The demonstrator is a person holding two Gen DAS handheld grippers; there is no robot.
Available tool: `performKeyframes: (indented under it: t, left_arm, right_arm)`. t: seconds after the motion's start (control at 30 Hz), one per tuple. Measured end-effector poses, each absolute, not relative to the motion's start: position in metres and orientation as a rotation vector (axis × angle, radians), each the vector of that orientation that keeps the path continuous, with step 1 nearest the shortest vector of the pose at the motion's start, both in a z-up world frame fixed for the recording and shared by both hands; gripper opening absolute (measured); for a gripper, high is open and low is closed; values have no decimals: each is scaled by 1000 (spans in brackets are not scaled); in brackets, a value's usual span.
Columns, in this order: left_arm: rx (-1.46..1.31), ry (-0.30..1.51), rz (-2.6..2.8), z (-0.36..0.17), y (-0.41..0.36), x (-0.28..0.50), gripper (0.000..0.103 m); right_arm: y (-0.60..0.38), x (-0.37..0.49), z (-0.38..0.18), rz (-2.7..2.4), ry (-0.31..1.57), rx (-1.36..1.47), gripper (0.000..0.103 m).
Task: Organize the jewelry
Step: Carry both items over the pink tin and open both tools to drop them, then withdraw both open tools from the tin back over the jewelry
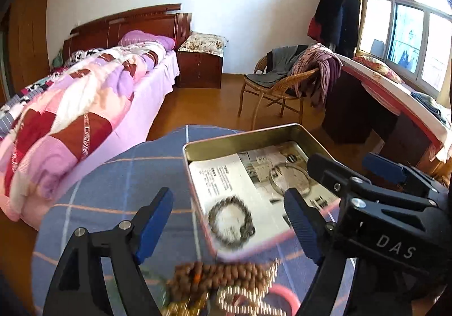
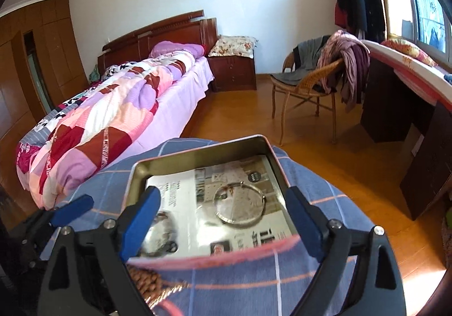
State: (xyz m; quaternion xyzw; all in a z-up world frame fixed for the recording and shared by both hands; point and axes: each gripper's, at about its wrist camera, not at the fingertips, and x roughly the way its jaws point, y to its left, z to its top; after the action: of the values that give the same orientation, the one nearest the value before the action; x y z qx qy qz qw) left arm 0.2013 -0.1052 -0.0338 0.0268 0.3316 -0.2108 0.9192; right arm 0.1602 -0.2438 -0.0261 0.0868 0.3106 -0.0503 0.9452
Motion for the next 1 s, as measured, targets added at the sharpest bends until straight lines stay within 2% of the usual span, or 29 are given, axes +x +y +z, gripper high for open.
performKeyframes:
  t: [0.3, 0.83, 1.0]
  left_arm:
    - [62, 668, -440, -20, -69, 137, 81]
    - [-64, 817, -313, -64, -10, 75, 81]
    - [-37, 798, -280, -66, -3, 65, 81]
  right_arm:
    - [-219, 111, -16, -95, 624, 142, 92]
    - [-183, 48, -51, -77, 715, 143, 92]
    - [-174, 37, -51, -76, 711, 132, 92]
